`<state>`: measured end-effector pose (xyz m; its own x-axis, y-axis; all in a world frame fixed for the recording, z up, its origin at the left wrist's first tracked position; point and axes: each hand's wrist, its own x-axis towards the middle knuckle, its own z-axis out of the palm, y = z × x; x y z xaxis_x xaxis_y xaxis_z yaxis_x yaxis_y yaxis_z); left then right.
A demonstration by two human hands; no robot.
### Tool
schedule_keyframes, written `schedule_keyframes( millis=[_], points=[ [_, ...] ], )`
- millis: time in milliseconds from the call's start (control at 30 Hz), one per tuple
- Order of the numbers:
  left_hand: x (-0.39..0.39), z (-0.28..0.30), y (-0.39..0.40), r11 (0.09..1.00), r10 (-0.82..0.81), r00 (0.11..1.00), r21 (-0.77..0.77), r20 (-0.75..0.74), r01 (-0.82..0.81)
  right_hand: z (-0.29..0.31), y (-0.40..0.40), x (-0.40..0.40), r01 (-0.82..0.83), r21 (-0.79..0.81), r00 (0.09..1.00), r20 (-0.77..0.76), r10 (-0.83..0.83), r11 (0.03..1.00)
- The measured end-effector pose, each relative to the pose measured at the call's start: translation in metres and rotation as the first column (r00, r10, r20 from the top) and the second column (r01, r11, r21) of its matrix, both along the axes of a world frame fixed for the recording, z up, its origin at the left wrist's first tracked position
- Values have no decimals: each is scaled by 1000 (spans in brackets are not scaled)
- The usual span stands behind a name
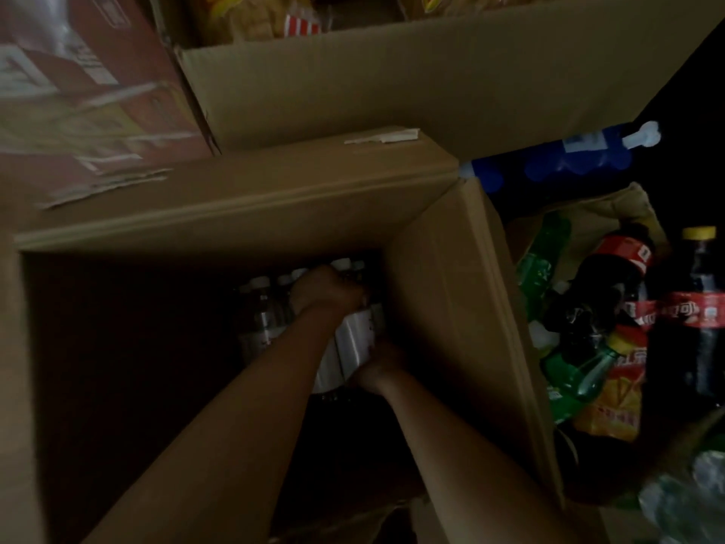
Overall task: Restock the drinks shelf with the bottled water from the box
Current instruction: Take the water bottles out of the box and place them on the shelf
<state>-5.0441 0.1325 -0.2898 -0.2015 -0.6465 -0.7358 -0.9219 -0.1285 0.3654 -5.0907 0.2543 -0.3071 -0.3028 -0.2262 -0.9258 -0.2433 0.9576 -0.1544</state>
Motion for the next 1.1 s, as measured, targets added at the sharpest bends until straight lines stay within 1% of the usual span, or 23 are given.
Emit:
schedule_keyframes(
  millis=[100,200,267,333,400,500,533,600,700,767,833,933,1033,1100],
  points=[
    [10,29,-5,993,111,993,51,-42,-109,31,2,10,16,-38,1000,-17,-17,999],
    [12,72,-5,974,195,969,150,-155,-172,68,5,26,11,-91,999,-39,-15,996],
    [14,95,-3,973,187,953,176,-239,-147,97,7,37,24,-115,996,-77,-33,993],
    [18,127,-2,983,140,952,156,-274,-100,131,11,41,66,-154,992,-97,-82,986],
    [23,171,-3,985,146,943,129,-300,-111,166,14,40,112,-212,986,-101,-136,971],
    [26,237,-4,978,179,909,165,-377,-125,227,16,32,132,-283,983,-83,-162,950],
    [24,259,-3,979,177,895,169,-410,-116,248,18,28,153,-310,983,-54,-178,938],
    [18,306,-5,982,167,875,154,-455,-108,291,17,15,212,-368,977,55,-207,905],
    [2,386,-11,984,158,829,160,-536,-84,362,14,-11,258,-464,957,245,-157,847],
    [-9,441,-16,981,174,787,171,-592,-88,408,11,-31,283,-535,944,303,-133,796],
    [-18,493,-21,986,157,753,150,-638,-78,454,8,-50,305,-567,939,311,-144,765],
    [-32,561,-25,990,124,710,137,-693,-39,520,11,-74,305,-585,939,317,-134,751],
    [-48,622,-21,995,49,677,98,-734,34,587,23,-88,289,-622,952,269,-148,727],
    [-60,662,-15,994,0,648,68,-762,81,626,34,-97,294,-671,955,237,-179,681]
  ],
)
